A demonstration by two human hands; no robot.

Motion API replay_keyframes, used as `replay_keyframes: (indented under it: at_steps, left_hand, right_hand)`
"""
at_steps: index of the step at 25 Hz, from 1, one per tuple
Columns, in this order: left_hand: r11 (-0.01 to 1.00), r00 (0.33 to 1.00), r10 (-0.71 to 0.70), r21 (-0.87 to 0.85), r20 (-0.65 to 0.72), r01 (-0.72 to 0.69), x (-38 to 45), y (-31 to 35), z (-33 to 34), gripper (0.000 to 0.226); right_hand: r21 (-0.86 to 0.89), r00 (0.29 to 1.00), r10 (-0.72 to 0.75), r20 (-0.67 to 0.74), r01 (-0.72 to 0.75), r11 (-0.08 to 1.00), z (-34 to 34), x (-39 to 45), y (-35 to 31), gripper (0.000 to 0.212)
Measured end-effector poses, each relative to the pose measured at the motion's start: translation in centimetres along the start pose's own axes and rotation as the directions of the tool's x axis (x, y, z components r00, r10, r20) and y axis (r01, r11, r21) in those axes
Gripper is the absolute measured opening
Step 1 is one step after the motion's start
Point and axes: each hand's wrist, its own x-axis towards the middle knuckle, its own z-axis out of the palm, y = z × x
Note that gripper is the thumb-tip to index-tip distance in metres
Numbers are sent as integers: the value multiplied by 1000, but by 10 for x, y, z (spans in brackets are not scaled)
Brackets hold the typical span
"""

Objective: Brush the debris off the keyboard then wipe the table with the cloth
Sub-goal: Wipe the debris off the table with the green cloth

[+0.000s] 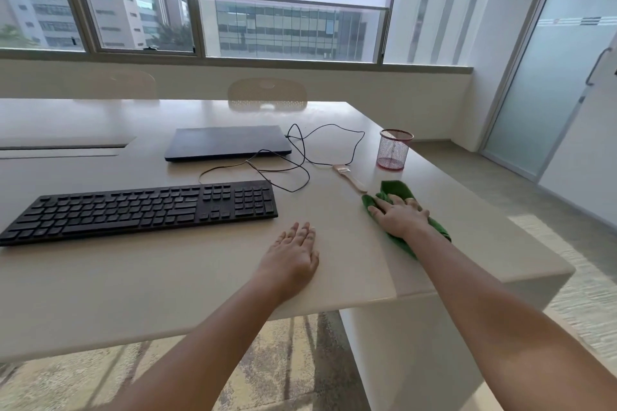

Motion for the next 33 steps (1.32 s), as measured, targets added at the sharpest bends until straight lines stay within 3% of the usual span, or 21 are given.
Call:
replay_keyframes:
  at_steps: [2,4,7,8,10,12,13,14,17,21,24,26,28,31,33]
  left_hand:
    - [1000,1000,3,7,7,-3,7,-2,1,55]
    - [1000,1000,1,15,14,-2,13,-4,1,55]
    - [1000,1000,10,13,8,-10,14,-2,4,55]
    - [1000,1000,7,9,3,-7,12,-1,5,55]
    - [1000,1000,-1,-3,-5,1,8,1,5,55]
    - [1000,1000,9,-9,-20,-9,10,0,2,55]
    - [1000,999,16,-18,-29,-16,12,-1,1,55]
    - [999,999,20,-27,-40,-21,13,0,1,55]
    - [999,998,16,-46,-59,-19,13,-1,2,55]
    - [998,998,14,-57,-65,-18,11,0,1,56]
    - [998,998,23,-57,-57,-27,12,-1,0,56]
    - [999,999,31,-43,-45,-33,11,-1,-1,56]
    - [998,998,42,-48,-44,-45,12,-1,-1,56]
    - [998,999,37,-49,-37,-39,8,0,0,56]
    - [998,999,33,-47,-40,-35,10,-2,0,57]
  right_hand:
    - [2,997,-69,17,69,998,0,8,-3,59]
    - [43,999,-42,-12,43,998,0,15,19,54]
    - [126,969,231,-93,-219,968,-5,10,88,44]
    - [163,925,363,-114,-343,925,-7,4,116,43]
    - [288,757,649,-70,-608,740,-12,-16,169,42]
    - [403,610,792,1,-725,558,-19,-35,193,49]
    - [424,619,785,-37,-701,573,-22,-36,193,51]
    - [416,682,718,-137,-618,667,-25,-33,185,49]
    - [310,865,367,-342,-265,913,-36,-27,122,43]
    - [191,944,-5,-331,72,979,-33,-44,8,40]
    - [96,959,-142,-247,169,981,6,-72,-28,41]
    - [78,969,-52,-243,73,994,23,-77,9,39]
    - [121,949,199,-244,-174,977,19,-73,80,38]
    - [209,788,591,-173,-557,804,-2,-83,170,35]
    - [232,746,612,-264,-567,791,-11,-79,167,34]
